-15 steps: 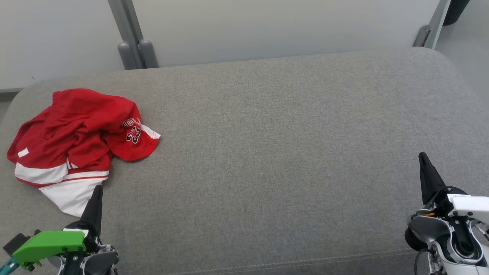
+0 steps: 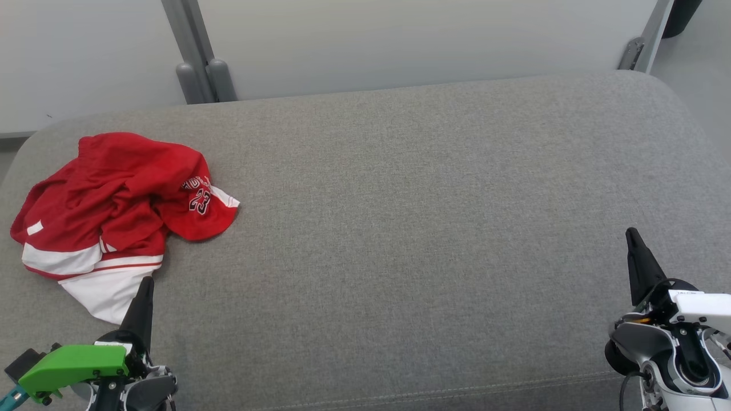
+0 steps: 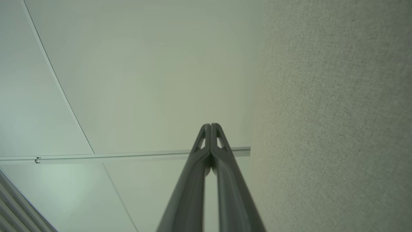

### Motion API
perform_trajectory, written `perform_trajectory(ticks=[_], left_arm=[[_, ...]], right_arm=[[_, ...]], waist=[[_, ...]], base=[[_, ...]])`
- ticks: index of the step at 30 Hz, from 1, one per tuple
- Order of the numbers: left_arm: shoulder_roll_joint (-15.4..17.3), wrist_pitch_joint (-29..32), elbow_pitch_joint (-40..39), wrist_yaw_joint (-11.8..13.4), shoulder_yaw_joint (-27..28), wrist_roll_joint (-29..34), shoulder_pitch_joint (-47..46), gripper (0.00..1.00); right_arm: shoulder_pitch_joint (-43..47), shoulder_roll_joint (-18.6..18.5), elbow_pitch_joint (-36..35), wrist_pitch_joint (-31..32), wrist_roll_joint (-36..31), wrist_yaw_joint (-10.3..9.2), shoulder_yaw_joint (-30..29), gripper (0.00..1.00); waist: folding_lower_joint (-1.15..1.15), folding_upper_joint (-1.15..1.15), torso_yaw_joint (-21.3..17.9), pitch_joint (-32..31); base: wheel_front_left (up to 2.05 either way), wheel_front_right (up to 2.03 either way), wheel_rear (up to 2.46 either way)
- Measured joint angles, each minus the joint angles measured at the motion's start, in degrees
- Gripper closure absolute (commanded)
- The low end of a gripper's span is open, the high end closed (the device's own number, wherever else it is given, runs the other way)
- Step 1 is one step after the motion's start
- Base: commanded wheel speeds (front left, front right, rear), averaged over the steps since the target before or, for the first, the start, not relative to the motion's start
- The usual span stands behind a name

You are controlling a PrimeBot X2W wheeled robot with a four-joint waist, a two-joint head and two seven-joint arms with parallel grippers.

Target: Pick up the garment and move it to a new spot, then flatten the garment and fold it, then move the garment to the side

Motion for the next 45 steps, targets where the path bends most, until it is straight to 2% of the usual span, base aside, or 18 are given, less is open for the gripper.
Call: perform_trajectory(ticks=[45], left_arm=[[0.00, 0.00, 0.00, 0.00, 0.00, 0.01, 0.00, 1.00]], right_arm=[[0.00, 0.00, 0.00, 0.00, 0.00, 0.00, -0.01, 1.00]], waist=[[0.00, 0.00, 0.00, 0.00]], base=[[0.00, 0.00, 0.00]])
